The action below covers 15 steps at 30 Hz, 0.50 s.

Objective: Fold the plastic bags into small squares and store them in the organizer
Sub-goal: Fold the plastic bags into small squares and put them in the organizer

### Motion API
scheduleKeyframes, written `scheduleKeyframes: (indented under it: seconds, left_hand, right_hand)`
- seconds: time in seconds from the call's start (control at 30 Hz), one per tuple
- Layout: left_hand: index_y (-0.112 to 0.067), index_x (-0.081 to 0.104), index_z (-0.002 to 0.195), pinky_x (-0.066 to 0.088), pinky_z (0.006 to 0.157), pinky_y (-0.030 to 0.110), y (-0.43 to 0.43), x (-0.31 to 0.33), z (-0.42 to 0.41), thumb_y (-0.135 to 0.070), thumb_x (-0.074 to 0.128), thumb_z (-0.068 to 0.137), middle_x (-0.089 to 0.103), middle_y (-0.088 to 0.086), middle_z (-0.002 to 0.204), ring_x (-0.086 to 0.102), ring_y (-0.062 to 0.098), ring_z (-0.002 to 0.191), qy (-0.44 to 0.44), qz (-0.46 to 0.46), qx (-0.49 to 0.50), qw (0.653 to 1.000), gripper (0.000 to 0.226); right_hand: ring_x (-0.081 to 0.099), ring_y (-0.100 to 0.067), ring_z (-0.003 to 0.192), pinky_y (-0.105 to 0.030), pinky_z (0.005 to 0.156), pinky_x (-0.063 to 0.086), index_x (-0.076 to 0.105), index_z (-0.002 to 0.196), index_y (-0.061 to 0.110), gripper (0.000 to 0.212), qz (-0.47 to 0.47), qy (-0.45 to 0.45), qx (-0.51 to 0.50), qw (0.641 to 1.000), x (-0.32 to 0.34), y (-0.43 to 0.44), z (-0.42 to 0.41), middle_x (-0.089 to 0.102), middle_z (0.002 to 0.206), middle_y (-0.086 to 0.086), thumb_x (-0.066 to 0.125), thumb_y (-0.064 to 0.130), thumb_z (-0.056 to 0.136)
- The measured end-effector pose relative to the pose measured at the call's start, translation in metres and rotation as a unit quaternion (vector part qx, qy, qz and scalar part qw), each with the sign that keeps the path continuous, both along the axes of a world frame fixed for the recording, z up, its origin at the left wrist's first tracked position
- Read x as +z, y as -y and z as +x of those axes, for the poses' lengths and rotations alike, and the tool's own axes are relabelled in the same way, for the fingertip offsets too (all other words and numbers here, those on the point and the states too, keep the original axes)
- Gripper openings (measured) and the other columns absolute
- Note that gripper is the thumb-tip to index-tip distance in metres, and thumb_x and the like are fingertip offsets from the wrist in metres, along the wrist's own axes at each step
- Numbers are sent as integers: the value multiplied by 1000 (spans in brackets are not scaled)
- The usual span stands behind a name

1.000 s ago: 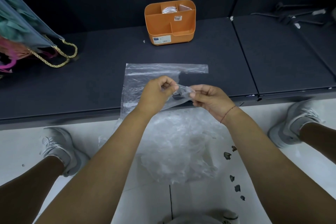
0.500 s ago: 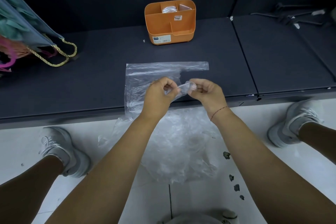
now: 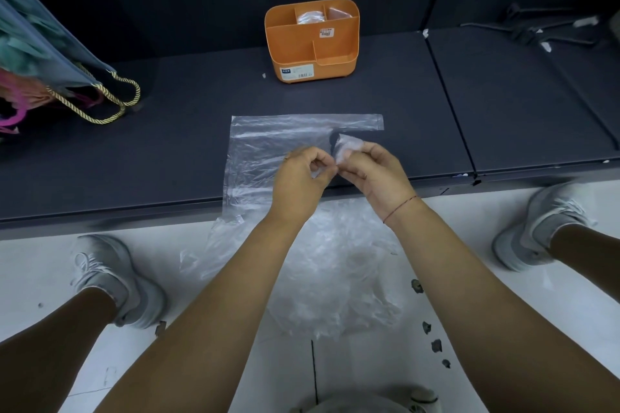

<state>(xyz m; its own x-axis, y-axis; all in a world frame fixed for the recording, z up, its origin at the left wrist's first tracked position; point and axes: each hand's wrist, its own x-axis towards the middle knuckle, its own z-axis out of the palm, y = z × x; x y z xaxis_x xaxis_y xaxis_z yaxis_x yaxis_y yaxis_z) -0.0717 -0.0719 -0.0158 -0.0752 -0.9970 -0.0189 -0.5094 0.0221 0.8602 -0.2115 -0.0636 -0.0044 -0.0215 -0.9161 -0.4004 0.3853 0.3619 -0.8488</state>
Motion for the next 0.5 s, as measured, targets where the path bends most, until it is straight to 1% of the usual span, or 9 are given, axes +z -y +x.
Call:
scheduleKeyframes:
  seconds: [0.07,0.13,0.17,0.23,0.27,0.3,0.37,0.43,0.5]
  left_hand:
    - [-15,70,88,43,78,16,-2,-4,-2,-16,76,85,60,-10,90,54,1,82,3,-8,-16,1000,7]
    - [-15,71,97,38,80,7,-5,-8,-1,-20,77,84,55,-12,98,53,-3,88,9,-24,-19,999,15]
    - [-15,69,106,36,85,6,-7,-12,2,-23,75,86,54,-11,107,51,-2,94,18,-36,-10,999,23]
    - [-13,58,128,35,103,20,-9,-25,14,-31,62,95,49,-1,132,46,9,120,64,-59,45,995,38]
    - [-11,51,137,31,113,33,-11,-33,22,-33,53,100,43,4,144,39,18,133,104,-56,86,989,43]
    - [-10,43,145,19,120,42,-11,-41,32,-34,44,103,35,8,153,28,24,144,153,-37,123,980,47]
    - [-9,25,154,-5,122,41,-11,-58,52,-39,28,106,16,7,163,3,23,152,256,34,141,956,56]
    - [-11,10,156,-12,121,39,-10,-73,67,-44,18,105,2,4,165,-9,20,151,319,93,93,939,62]
    - [-13,-1,156,-15,120,38,-8,-84,74,-48,13,104,-7,2,165,-14,18,151,363,107,44,925,65]
  right_hand:
    - [67,-22,88,-34,88,56,61,99,8,14,22,-61,-16,998,-4,2,2,65,92,-11,69,8,87]
    - [66,-23,81,-34,81,58,62,88,8,5,56,-95,-67,992,-7,3,1,66,87,-14,67,8,88]
    - [66,-23,77,-34,79,59,61,82,9,8,74,-100,-94,988,-10,4,-1,66,84,-14,66,9,89]
    - [65,-19,70,-29,73,60,60,76,11,16,106,-99,-135,980,-18,6,-7,65,77,-10,65,12,91]
    - [64,-16,68,-24,68,59,60,75,12,17,118,-110,-144,976,-21,6,-11,64,75,-7,65,14,91]
    - [61,-13,67,-20,64,56,61,75,13,18,127,-135,-149,971,-25,6,-14,63,74,-5,65,16,92]
    - [55,-10,67,-21,68,49,63,76,13,17,145,-201,-149,957,-33,7,-22,59,73,1,65,20,91]
    - [54,-12,74,-24,79,43,66,85,10,13,160,-236,-150,947,-39,11,-32,59,75,4,66,22,91]
    - [56,-16,81,-27,79,42,67,91,10,17,179,-279,-119,936,-42,16,-42,61,82,0,61,27,93]
